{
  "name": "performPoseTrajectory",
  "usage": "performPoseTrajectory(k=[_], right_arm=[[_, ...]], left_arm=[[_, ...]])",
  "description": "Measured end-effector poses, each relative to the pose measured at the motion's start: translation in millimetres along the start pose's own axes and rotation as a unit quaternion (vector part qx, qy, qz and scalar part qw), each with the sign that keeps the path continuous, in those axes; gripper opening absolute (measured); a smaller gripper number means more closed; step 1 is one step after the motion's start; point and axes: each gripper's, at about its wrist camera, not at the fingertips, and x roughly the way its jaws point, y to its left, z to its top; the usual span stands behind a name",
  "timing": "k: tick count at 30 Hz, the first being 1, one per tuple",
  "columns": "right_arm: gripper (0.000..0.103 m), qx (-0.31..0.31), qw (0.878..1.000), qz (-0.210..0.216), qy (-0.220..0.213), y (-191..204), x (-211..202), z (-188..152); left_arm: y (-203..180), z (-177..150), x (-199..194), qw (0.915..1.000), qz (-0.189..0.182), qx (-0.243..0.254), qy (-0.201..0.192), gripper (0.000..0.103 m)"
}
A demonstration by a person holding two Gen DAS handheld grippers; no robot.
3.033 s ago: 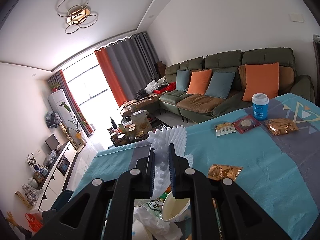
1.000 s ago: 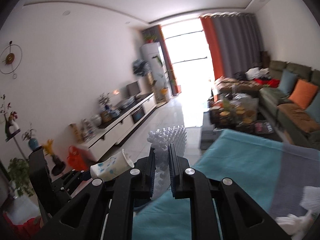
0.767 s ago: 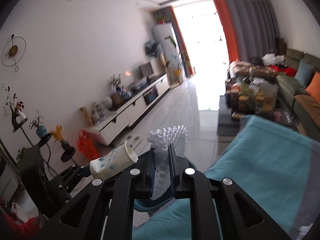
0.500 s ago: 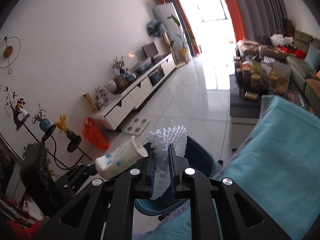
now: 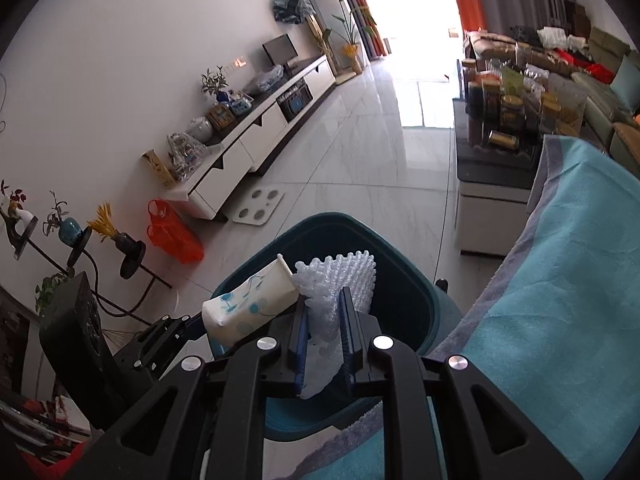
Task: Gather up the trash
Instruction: 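Carry cup and foam sleeve over the teal bin and open both grippers, then move both tools back over the table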
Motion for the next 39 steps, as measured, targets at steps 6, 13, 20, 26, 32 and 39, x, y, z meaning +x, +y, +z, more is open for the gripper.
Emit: performPoseTrajectory(k=[6,13,20,26,32,39], right_arm=[[0.029,0.004,1.0,0.003,0.018,-1,14,3],[0.034,0.008,1.0,0.001,-0.001,-5,6,4],[0.054,-0.025,0.998,-0.018,-0.056,2,-28,5],[0.076,-0.063,0.988,-0.073,-0.116,6,-65,2],[0.092,-0.079,0.977,-0.119,-0.157,1,-97,-7],[0.096,-0.076,0.964,-0.162,-0.196,-15,-137,-31]], left_arm=[[-7,-1,9,0.9999,0.008,0.006,-0.003,0.071],[-9,-2,2,0.9998,0.018,0.004,-0.008,0.076],[-3,-3,-41,0.9988,0.024,-0.004,-0.043,0.091],[-7,1,-94,0.9962,0.017,-0.01,-0.085,0.097],[-22,3,-138,0.9933,0.001,-0.012,-0.115,0.097],[-49,-1,-180,0.99,-0.027,-0.005,-0.139,0.097]])
